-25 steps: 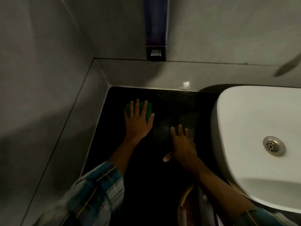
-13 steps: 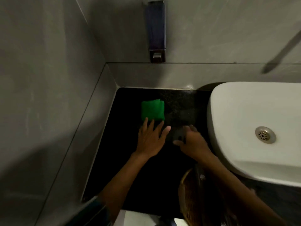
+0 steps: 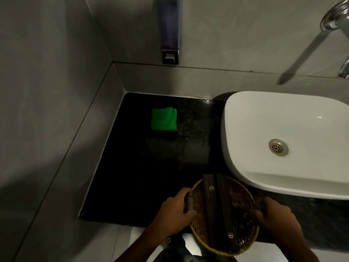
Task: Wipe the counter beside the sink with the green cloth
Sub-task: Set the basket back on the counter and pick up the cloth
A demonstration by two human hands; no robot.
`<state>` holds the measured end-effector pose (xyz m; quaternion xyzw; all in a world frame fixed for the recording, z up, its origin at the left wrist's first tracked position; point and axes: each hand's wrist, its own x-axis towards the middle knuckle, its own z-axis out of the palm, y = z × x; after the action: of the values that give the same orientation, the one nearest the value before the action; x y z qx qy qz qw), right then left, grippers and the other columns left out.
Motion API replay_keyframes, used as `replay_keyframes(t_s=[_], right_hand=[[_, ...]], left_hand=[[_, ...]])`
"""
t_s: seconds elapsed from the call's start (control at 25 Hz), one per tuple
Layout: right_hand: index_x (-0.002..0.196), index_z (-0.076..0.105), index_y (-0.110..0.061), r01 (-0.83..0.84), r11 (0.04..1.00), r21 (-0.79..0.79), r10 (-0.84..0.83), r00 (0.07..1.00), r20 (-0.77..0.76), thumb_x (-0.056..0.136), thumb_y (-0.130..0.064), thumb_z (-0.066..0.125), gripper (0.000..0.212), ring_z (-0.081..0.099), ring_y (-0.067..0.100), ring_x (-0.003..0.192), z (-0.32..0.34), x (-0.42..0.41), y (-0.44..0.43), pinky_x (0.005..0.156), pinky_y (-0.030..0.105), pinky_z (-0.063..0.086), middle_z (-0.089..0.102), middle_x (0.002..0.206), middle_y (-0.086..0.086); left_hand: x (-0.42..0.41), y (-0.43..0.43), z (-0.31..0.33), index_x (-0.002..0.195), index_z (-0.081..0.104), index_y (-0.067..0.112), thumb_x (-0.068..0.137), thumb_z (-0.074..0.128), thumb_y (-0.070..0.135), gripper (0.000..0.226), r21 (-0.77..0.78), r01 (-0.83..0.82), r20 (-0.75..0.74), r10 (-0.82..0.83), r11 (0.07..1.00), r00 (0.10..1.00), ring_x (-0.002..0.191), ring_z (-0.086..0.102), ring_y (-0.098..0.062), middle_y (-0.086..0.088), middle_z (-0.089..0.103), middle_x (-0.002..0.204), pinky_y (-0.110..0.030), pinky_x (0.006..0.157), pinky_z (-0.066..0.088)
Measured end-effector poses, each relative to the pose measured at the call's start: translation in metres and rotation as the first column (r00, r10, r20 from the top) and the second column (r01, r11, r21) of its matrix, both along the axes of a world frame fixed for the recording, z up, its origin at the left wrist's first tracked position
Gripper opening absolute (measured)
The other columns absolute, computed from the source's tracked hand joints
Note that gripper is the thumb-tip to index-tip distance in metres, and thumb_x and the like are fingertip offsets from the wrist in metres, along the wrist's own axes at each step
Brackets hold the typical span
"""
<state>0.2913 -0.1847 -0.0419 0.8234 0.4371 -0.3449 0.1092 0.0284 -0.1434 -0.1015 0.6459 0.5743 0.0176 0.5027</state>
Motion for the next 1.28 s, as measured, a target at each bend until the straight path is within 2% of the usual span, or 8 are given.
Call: replay_keyframes(t_s=[0.08,0.24,0.44,0.64,0.76,0.96,1.16,1.28], right_hand=[[0.104,0.063,-0.017,0.038,0.996,0.079,-0.034,0.998,-0.045,0.087,-0.030,0.065,0.022,0.058,0.017,0.076,-0.001,-0.002,0.003,0.070,0.028,0.049,0.063,0.088,0.001],[0.092,0.069,-0.021,0.196,0.955,0.221,-0.114,0.934,-0.340,0.081,-0.027,0.075,0.015,0.070,0.009,0.075,0.000,-0.046,0.021,0.079,0.033,0.059,0.074,0.079,-0.005],[0.097,0.074,-0.016,0.244,0.847,0.472,0.006,0.884,-0.468,0.086,-0.023,0.068,0.014,0.072,0.012,0.077,-0.007,-0.115,0.077,0.078,0.037,0.060,0.077,0.083,0.002],[0.093,0.071,-0.015,0.245,0.856,0.456,0.015,0.869,-0.495,0.094,-0.037,0.054,0.029,0.072,0.016,0.075,-0.019,-0.139,0.104,0.077,0.041,0.059,0.076,0.081,0.004],[0.112,0.061,-0.019,0.211,0.869,0.448,0.037,0.875,-0.483,0.089,-0.038,0.063,0.030,0.064,0.003,0.069,-0.017,-0.125,0.097,0.069,0.027,0.055,0.066,0.077,-0.009],[0.112,0.063,-0.026,0.214,0.835,0.506,0.070,0.872,-0.484,0.081,-0.027,0.075,0.033,0.066,0.000,0.082,0.013,-0.095,0.065,0.074,0.013,0.053,0.068,0.090,-0.010],[0.101,0.068,-0.020,0.393,0.674,0.626,-0.027,0.860,-0.510,0.079,-0.009,0.077,0.026,0.066,0.007,0.089,0.033,-0.061,0.040,0.062,0.004,0.049,0.069,0.097,-0.004],[0.094,0.068,-0.020,0.409,0.687,0.601,0.016,0.818,-0.575,0.081,-0.010,0.075,0.018,0.067,0.009,0.090,0.044,-0.043,0.040,0.061,0.013,0.052,0.070,0.095,-0.005]], left_hand=[[-0.009,0.002,0.003,0.125,0.036,0.051,0.084,0.066,0.034,0.053,0.032,-0.103,0.013,0.102,0.994,0.995,0.069,0.063,0.009,0.024,0.058,0.083,-0.009,0.059,0.052],[-0.059,0.029,0.015,0.136,0.043,0.038,0.091,0.062,0.031,0.050,0.163,-0.285,-0.050,0.297,0.944,0.954,0.104,0.065,-0.015,0.004,0.066,0.117,-0.029,0.082,0.050],[-0.122,0.068,0.019,0.135,0.047,0.029,0.094,0.058,0.031,0.042,0.263,-0.419,-0.032,0.442,0.869,0.897,0.090,0.069,-0.025,-0.005,0.069,0.111,-0.046,0.083,0.057],[-0.146,0.104,0.016,0.130,0.051,0.024,0.093,0.053,0.043,0.042,0.347,-0.300,-0.251,0.396,0.889,0.883,0.093,0.068,-0.033,-0.012,0.071,0.110,-0.042,0.082,0.054],[-0.127,0.162,0.023,0.126,0.054,0.023,0.089,0.054,0.051,0.047,0.446,-0.192,-0.303,0.349,0.874,0.887,0.102,0.064,-0.032,-0.012,0.067,0.116,-0.035,0.079,0.047],[-0.047,0.277,0.009,0.130,0.052,0.007,0.083,0.069,0.039,0.059,0.190,-0.291,-0.181,0.325,0.938,0.928,0.113,0.060,-0.035,-0.018,0.061,0.128,-0.043,0.092,0.052],[-0.035,0.307,-0.003,0.132,0.049,-0.001,0.073,0.081,0.008,0.068,-0.266,-0.634,0.146,0.680,0.726,0.718,0.115,0.057,-0.035,-0.020,0.056,0.135,-0.040,0.082,0.055],[-0.012,0.299,0.031,0.109,0.063,0.002,0.072,0.082,0.012,0.042,-0.164,-0.583,0.185,0.606,0.795,0.774,0.090,0.064,-0.026,-0.019,0.064,0.122,-0.033,0.067,0.055]])
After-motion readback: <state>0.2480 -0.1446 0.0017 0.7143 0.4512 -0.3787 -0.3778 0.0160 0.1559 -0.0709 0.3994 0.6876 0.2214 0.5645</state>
